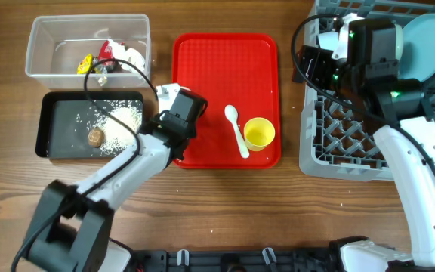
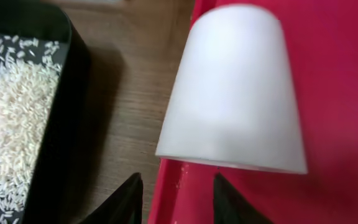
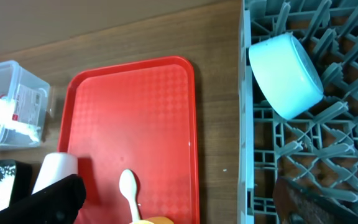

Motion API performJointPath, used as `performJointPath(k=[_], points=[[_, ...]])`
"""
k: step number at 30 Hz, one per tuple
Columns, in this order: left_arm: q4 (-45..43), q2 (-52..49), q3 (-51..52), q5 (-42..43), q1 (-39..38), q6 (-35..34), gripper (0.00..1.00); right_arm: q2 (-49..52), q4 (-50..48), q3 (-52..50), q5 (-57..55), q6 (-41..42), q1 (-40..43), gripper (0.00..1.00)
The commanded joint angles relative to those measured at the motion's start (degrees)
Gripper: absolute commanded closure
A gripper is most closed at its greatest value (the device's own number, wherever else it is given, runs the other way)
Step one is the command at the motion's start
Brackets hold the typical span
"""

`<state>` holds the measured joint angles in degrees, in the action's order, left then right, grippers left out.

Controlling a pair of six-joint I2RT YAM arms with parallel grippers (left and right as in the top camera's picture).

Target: Sort waste into correct bins and load items into the dishwasher rack

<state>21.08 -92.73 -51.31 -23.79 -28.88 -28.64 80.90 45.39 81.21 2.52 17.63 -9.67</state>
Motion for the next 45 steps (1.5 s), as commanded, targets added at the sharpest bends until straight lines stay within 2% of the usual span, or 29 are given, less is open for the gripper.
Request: performJointPath(k=[1,8,11,12,14,15,16,18,19,21,23,26,29,32,33,35,36,38,40,45], points=[[1.18,-2.49,0.00,-1.18,-0.20,-1.92,0.68,1.51,0.26,0.79,0.17,-1.09,-0.11,0.00],[-8.83,-2.97,0.00,-3.28,-0.17,-1.60,0.66,1.88,0.35,0.79,0.17,-1.11,-0.11,0.00],[-10.23,-2.95,-0.07,-4.59,-0.09,-0.52,0.66,1.88,0.35,0.79,0.17,-1.16,-0.11,0.00],[-9.70,-2.32,-0.15,-4.33,-0.26,-0.31,0.62,1.88,0.46,0.79,0.15,-1.16,-0.11,0.00],[-6.21,2.43,-1.36,3.19,-0.48,-1.33,0.58,1.88,0.74,0.79,0.15,-1.25,-0.11,0.00],[-4.46,6.86,-2.51,9.68,-0.35,-6.84,0.58,1.88,0.76,0.79,0.15,-2.05,-0.11,0.00],[-4.28,10.45,-2.54,14.40,0.22,-11.82,0.63,1.88,0.79,0.79,0.17,-2.47,-0.11,0.00],[-1.07,12.81,-2.38,19.52,2.84,-26.58,0.73,1.88,1.03,0.79,0.15,-2.45,-0.11,0.00],[-0.72,11.98,-1.57,24.11,4.72,-32.70,0.73,1.88,0.92,0.79,0.15,-2.49,-0.11,0.00],[-4.24,7.80,-0.24,29.07,6.73,-40.06,0.70,1.88,0.98,0.79,0.17,-2.47,-0.11,0.00],[-10.03,1.77,-0.24,31.80,7.52,-43.82,0.66,1.88,1.60,0.79,0.15,-2.64,-0.11,0.00],[-18.43,-3.54,-0.24,32.30,8.11,-44.28,0.61,1.88,2.67,0.79,0.13,-4.17,-0.11,0.00],[-18.12,-4.26,-0.24,30.95,8.44,-44.24,0.57,1.88,3.72,0.79,0.13,-5.11,-0.11,0.00],[-18.97,-2.67,-0.26,34.07,8.94,-43.06,0.57,1.88,3.54,0.79,0.13,-5.18,-0.11,0.00],[-19.63,-0.63,-0.35,35.65,8.92,-39.60,0.57,1.88,3.54,0.79,0.13,-5.20,-0.11,0.00],[-18.58,4.15,-0.35,35.10,8.94,-33.09,0.54,1.88,3.56,0.81,0.13,-5.22,-0.11,0.00],[-15.30,7.37,-0.35,31.08,8.94,-31.30,0.51,1.88,3.56,0.79,0.13,-5.20,-0.11,0.00],[-8.35,9.18,-0.33,23.32,8.94,-31.32,0.48,1.88,3.54,0.79,0.13,-5.20,-0.11,0.00],[-3.45,7.34,-0.33,22.36,8.87,-31.21,0.49,1.88,3.50,0.79,0.15,-5.20,-0.11,0.00],[-7.87,-0.87,-0.33,22.40,8.87,-30.42,0.51,1.88,3.54,0.79,1.68,-5.16,-0.11,0.00]])
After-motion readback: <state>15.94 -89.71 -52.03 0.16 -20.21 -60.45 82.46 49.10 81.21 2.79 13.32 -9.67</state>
